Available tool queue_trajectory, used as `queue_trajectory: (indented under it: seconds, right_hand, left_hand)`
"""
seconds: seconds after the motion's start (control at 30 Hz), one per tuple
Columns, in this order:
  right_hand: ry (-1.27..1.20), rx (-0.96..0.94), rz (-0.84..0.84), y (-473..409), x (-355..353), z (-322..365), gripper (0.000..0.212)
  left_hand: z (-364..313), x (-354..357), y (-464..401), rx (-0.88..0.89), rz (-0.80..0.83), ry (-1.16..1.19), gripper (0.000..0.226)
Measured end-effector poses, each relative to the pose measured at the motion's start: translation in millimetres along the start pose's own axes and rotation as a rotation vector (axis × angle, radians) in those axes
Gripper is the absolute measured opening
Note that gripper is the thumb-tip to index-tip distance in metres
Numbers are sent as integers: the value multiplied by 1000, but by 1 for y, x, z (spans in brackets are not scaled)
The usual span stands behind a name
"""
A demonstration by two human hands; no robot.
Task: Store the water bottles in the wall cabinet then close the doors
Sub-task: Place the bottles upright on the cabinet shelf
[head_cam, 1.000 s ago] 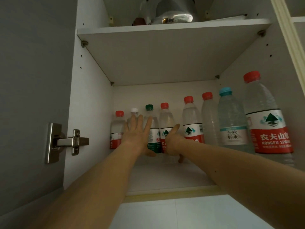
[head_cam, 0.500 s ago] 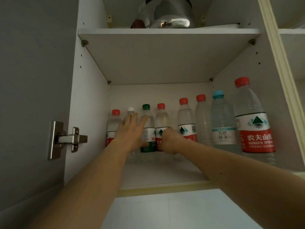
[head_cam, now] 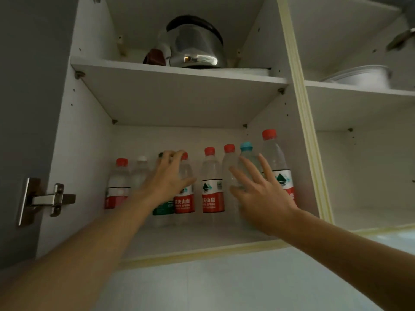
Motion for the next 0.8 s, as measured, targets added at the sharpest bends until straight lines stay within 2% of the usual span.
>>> queue_trajectory:
  seconds: [0.1, 0.23, 0.4, 0.57, 0.67, 0.8]
  right_hand:
    - [124, -50, 109, 1, 14, -7, 57]
    - [252, -104, 169, 1, 23, -6, 66]
    - [409, -107, 286, 10, 28, -17, 67]
    - [466, -127, 343, 14, 31, -17, 62]
    - [420, -121, 304, 10, 25, -14, 59]
    - [-2, 53, 130, -10, 13, -8, 49]
  left_hand:
    - [-31, 20, -1, -46, 54, 75, 95]
    - [-51, 46, -2, -130, 126, 182, 101]
    - [-47, 65, -6, -244, 262, 259, 125]
    - [-50, 73, -8, -93, 373, 216, 144]
    - [-48, 76, -12, -40, 389, 160, 140]
    - [-40, 82, -13, 17, 352, 143, 121]
Point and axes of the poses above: each hand's wrist, its own y-axis away from the middle knuckle, its own x-axis out of the palm, z = x × y, the point moved 5 cm from there along -y, towards the middle knuckle, and after that the axes turned 8 degrees about -z, right-handed, at the moved point
